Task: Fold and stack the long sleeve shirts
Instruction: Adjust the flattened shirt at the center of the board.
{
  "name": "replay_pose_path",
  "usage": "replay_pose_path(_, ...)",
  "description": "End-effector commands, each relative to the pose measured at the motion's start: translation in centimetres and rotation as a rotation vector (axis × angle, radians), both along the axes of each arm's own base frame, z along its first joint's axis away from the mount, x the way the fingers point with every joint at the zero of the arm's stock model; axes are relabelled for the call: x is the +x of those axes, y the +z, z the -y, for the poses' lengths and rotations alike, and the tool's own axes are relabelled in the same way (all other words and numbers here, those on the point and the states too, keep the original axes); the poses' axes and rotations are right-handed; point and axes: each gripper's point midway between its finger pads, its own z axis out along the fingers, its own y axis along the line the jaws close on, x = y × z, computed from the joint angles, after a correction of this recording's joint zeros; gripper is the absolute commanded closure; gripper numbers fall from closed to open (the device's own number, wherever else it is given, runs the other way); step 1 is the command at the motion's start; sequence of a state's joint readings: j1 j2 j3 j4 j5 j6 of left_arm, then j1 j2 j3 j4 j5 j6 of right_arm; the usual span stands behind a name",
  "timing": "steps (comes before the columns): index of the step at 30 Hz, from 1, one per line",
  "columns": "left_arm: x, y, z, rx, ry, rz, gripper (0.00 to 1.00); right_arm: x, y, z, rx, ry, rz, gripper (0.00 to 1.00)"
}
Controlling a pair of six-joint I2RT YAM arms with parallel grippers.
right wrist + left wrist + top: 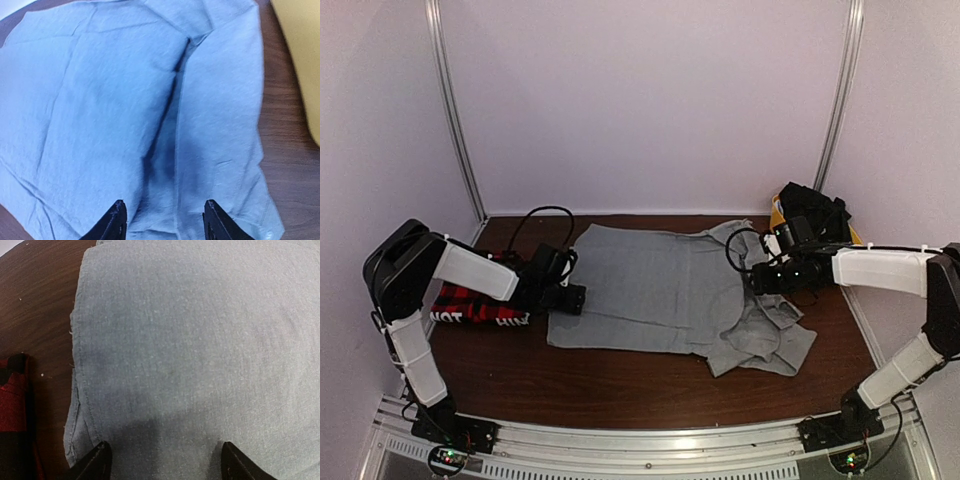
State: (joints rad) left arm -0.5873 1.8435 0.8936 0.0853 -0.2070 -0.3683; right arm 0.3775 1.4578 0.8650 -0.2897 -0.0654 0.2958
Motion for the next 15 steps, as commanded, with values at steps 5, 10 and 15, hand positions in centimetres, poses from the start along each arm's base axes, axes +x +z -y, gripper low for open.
replay_pose_path(5,-2.0,-1.1,-2.0,0.073,0.020,-0.071,0.24,-3.0,-5.0,-3.8,0.114,0.133,-0.111,0.53)
replay_pose_path(10,-2.2,-0.8,-2.4,0.088,0.029,-0.068,0.24,-3.3,-7.4,-2.1,0.068,0.067,-0.162,0.49)
replay_pose_path(15,-2.6,-0.9,-3.8,0.145,0.060,-0.074,0.24,-4.1,-8.8,0.0,0.039,0.005,-0.211,0.42)
